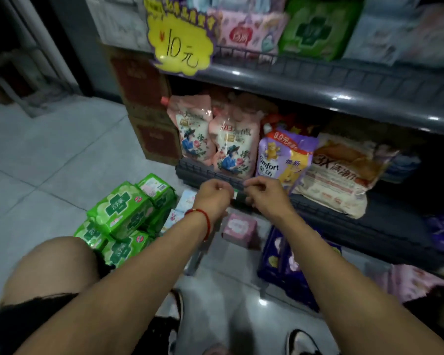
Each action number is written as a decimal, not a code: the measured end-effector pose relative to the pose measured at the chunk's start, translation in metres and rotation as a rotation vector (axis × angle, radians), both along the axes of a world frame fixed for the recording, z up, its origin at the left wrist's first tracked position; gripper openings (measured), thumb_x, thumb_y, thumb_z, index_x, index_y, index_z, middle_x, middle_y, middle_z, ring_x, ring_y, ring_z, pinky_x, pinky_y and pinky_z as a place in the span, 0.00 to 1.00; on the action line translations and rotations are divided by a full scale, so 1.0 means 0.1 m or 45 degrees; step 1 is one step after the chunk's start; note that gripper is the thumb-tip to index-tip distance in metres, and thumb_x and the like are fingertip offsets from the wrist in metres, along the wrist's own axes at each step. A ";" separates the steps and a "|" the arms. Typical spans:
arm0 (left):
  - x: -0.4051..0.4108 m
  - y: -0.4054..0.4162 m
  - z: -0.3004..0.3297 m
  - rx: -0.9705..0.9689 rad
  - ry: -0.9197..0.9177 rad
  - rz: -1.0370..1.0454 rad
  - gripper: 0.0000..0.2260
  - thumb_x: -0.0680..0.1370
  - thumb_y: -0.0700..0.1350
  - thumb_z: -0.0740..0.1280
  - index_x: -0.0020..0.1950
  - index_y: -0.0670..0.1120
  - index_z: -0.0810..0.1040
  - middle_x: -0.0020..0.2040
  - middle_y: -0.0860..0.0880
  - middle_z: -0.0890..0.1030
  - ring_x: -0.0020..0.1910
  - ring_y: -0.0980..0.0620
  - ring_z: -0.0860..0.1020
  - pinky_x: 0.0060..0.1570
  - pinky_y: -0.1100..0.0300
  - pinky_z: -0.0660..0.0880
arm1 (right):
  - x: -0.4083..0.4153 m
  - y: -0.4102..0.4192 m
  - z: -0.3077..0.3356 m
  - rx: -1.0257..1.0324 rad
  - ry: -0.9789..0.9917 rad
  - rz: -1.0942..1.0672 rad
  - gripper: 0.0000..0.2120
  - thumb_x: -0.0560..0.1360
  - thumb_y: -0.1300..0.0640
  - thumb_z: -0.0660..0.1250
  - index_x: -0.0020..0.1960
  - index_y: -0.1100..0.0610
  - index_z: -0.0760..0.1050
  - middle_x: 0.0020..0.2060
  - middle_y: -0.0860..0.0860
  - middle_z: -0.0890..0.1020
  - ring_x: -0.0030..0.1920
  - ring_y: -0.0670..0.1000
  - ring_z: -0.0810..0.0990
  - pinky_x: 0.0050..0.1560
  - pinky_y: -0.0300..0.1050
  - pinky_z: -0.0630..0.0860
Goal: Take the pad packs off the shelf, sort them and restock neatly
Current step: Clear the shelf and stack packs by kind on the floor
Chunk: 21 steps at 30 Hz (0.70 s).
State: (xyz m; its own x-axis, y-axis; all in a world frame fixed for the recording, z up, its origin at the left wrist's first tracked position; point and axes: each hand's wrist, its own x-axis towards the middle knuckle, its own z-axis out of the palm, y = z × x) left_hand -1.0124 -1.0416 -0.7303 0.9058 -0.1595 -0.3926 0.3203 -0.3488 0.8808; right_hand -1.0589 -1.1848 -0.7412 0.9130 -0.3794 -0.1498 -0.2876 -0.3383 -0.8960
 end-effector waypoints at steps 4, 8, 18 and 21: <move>0.20 -0.40 0.85 -0.094 -0.325 -0.121 0.05 0.76 0.40 0.66 0.45 0.50 0.77 0.40 0.47 0.80 0.40 0.45 0.79 0.41 0.54 0.80 | -0.03 -0.46 0.78 -0.127 -0.247 -0.109 0.13 0.78 0.60 0.66 0.42 0.43 0.80 0.38 0.44 0.83 0.43 0.50 0.83 0.42 0.46 0.77; 0.39 -0.80 1.51 -0.096 -0.615 -0.203 0.05 0.70 0.46 0.68 0.44 0.52 0.78 0.43 0.51 0.81 0.47 0.45 0.82 0.52 0.47 0.81 | -0.11 -0.95 1.49 -0.288 -0.415 -0.256 0.09 0.77 0.60 0.67 0.46 0.46 0.83 0.43 0.43 0.85 0.45 0.47 0.84 0.51 0.44 0.79; 1.20 -1.35 2.10 0.311 -1.178 -0.287 0.11 0.72 0.38 0.69 0.54 0.44 0.78 0.54 0.42 0.81 0.54 0.41 0.78 0.55 0.48 0.76 | 0.38 -1.63 2.04 -1.011 -0.546 -0.231 0.14 0.76 0.56 0.67 0.61 0.53 0.78 0.57 0.50 0.78 0.62 0.53 0.74 0.63 0.50 0.70; 1.32 -1.46 2.13 0.462 -1.344 -0.392 0.16 0.72 0.40 0.70 0.60 0.44 0.79 0.60 0.42 0.80 0.60 0.41 0.76 0.60 0.48 0.75 | 0.58 -1.70 2.08 -1.140 -0.360 -0.206 0.19 0.78 0.52 0.67 0.68 0.52 0.75 0.66 0.52 0.76 0.68 0.56 0.71 0.69 0.53 0.65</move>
State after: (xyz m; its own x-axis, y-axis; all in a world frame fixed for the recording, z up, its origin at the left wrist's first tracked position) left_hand -0.8802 -1.1881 -0.5172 0.7526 -0.4633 0.4679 -0.6573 -0.5713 0.4915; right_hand -1.0004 -1.3549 -0.5330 0.7973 -0.3711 0.4760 -0.2036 -0.9078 -0.3667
